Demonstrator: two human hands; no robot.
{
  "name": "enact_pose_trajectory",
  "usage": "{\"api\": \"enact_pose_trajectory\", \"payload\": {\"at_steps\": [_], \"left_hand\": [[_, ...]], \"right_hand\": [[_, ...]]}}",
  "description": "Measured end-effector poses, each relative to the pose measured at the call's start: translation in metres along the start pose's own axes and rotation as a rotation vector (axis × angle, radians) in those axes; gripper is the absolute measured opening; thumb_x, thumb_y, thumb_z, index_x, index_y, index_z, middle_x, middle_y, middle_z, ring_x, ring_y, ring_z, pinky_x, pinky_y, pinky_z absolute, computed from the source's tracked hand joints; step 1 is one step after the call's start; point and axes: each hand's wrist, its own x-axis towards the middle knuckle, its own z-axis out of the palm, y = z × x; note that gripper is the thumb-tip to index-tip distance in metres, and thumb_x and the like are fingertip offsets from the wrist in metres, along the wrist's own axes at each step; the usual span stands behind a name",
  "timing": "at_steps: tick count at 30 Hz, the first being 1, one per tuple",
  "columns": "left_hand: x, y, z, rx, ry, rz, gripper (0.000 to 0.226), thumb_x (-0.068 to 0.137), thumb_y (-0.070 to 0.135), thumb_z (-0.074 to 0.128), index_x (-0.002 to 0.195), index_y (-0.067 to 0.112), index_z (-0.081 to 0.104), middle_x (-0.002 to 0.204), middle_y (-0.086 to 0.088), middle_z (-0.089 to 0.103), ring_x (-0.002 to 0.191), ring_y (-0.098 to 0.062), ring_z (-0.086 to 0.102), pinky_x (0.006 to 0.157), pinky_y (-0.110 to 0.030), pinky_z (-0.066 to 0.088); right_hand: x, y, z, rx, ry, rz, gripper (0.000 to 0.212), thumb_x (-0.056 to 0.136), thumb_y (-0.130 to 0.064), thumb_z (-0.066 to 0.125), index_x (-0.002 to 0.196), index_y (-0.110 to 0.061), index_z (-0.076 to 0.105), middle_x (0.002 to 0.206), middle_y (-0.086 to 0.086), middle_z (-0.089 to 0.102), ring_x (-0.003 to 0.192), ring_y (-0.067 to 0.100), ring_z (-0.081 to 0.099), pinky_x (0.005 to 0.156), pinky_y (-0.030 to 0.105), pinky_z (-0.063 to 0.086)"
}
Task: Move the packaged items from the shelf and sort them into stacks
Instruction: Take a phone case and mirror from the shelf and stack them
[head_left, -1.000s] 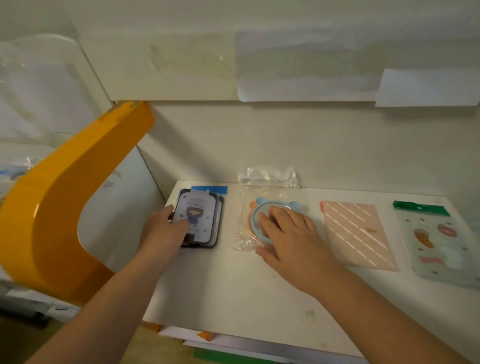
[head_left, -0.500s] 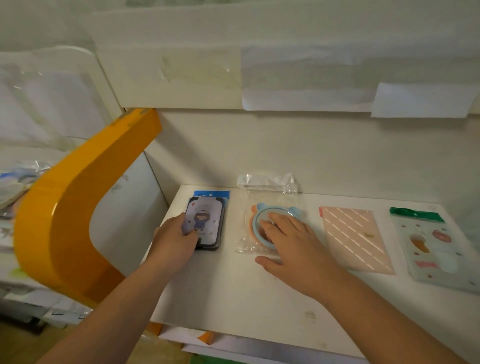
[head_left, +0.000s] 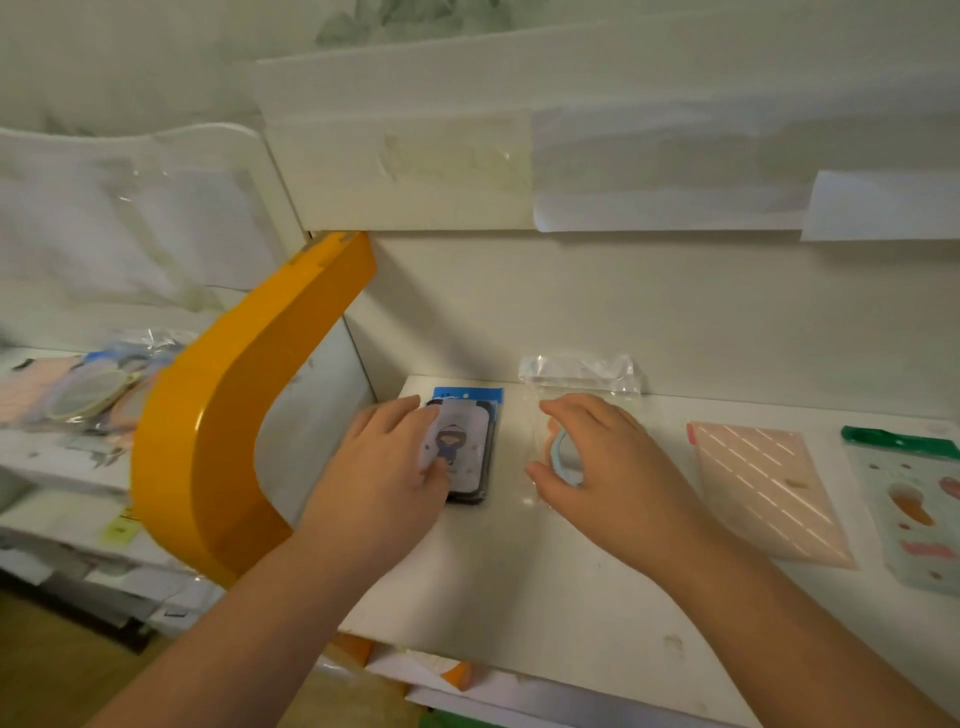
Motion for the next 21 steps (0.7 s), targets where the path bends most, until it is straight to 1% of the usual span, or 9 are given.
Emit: {"api": "enact_pose_trajectory", "payload": {"at_steps": [2, 4, 6, 8, 10, 12, 15, 19, 21], "left_hand": [[-0.009, 0.004, -0.019, -0.01, 0.038, 0.056, 0.055, 0.098, 0.038, 0.049, 0.151, 0.031, 0.035, 0.157, 0.012, 0.033, 0.143, -0.01, 0.025, 0.115, -0.025, 0.025], [-0.02, 0.002, -0.04, -0.003, 0.099, 0.092, 0.056, 0.097, 0.042, 0.047, 0.15, 0.032, 0.035, 0.156, 0.013, 0.034, 0.144, -0.009, 0.025, 0.116, -0.026, 0.024], [-0.03, -0.009, -0.061, 0.02, 0.21, 0.12, 0.053, 0.094, 0.043, 0.047, 0.145, 0.029, 0.045, 0.151, 0.01, 0.043, 0.141, -0.012, 0.033, 0.114, -0.028, 0.028], [-0.038, -0.03, -0.079, -0.022, 0.335, 0.132, 0.051, 0.089, 0.04, 0.054, 0.137, 0.022, 0.056, 0.143, 0.005, 0.054, 0.133, -0.016, 0.043, 0.109, -0.028, 0.032], [-0.045, -0.058, -0.092, -0.055, 0.387, 0.099, 0.048, 0.088, 0.036, 0.061, 0.134, 0.022, 0.059, 0.139, 0.004, 0.056, 0.128, -0.016, 0.044, 0.106, -0.028, 0.032], [-0.052, -0.09, -0.103, -0.068, 0.378, 0.04, 0.048, 0.09, 0.037, 0.06, 0.136, 0.025, 0.056, 0.141, 0.007, 0.053, 0.131, -0.017, 0.043, 0.109, -0.034, 0.034], [-0.063, -0.147, -0.112, -0.077, 0.354, -0.064, 0.051, 0.09, 0.039, 0.057, 0.139, 0.027, 0.053, 0.143, 0.008, 0.052, 0.136, -0.018, 0.041, 0.113, -0.043, 0.037], [-0.079, -0.226, -0.119, -0.101, 0.339, -0.156, 0.053, 0.088, 0.032, 0.062, 0.139, 0.024, 0.054, 0.142, 0.007, 0.053, 0.135, -0.017, 0.041, 0.111, -0.038, 0.035], [-0.086, -0.265, -0.122, -0.094, 0.307, -0.196, 0.053, 0.09, 0.035, 0.061, 0.141, 0.026, 0.051, 0.144, 0.009, 0.05, 0.137, -0.014, 0.038, 0.112, -0.036, 0.033]], "right_hand": [[0.004, -0.014, -0.002, 0.006, 0.036, -0.016, 0.055, 0.088, -0.044, 0.065, 0.139, -0.029, 0.049, 0.138, -0.011, 0.05, 0.126, 0.013, 0.047, 0.105, 0.034, 0.042], [0.009, -0.032, -0.004, 0.019, 0.058, -0.031, 0.054, 0.087, -0.042, 0.065, 0.138, -0.029, 0.05, 0.137, -0.012, 0.05, 0.125, 0.01, 0.047, 0.103, 0.026, 0.039], [0.013, -0.054, -0.005, 0.029, 0.077, -0.052, 0.053, 0.087, -0.04, 0.066, 0.137, -0.028, 0.052, 0.135, -0.012, 0.05, 0.124, 0.008, 0.046, 0.099, 0.018, 0.033], [0.018, -0.079, -0.005, 0.028, 0.106, -0.087, 0.05, 0.087, -0.039, 0.067, 0.135, -0.028, 0.054, 0.132, -0.013, 0.052, 0.121, 0.008, 0.047, 0.097, 0.016, 0.031], [0.022, -0.106, -0.002, 0.043, 0.122, -0.127, 0.049, 0.087, -0.039, 0.066, 0.134, -0.029, 0.054, 0.129, -0.014, 0.053, 0.119, 0.006, 0.047, 0.095, 0.014, 0.031], [0.026, -0.136, 0.003, 0.062, 0.117, -0.161, 0.048, 0.089, -0.041, 0.064, 0.134, -0.03, 0.052, 0.127, -0.017, 0.051, 0.119, 0.003, 0.045, 0.094, 0.013, 0.031], [0.031, -0.186, 0.016, 0.045, 0.127, -0.239, 0.047, 0.09, -0.043, 0.062, 0.134, -0.031, 0.052, 0.127, -0.016, 0.052, 0.119, 0.003, 0.047, 0.095, 0.017, 0.035], [0.039, -0.26, 0.045, 0.043, 0.143, -0.316, 0.046, 0.087, -0.041, 0.061, 0.131, -0.027, 0.055, 0.127, -0.01, 0.057, 0.12, 0.012, 0.053, 0.1, 0.028, 0.042], [0.044, -0.291, 0.066, 0.024, 0.106, -0.334, 0.044, 0.089, -0.039, 0.062, 0.131, -0.029, 0.055, 0.125, -0.011, 0.056, 0.119, 0.011, 0.051, 0.1, 0.026, 0.041]]}}
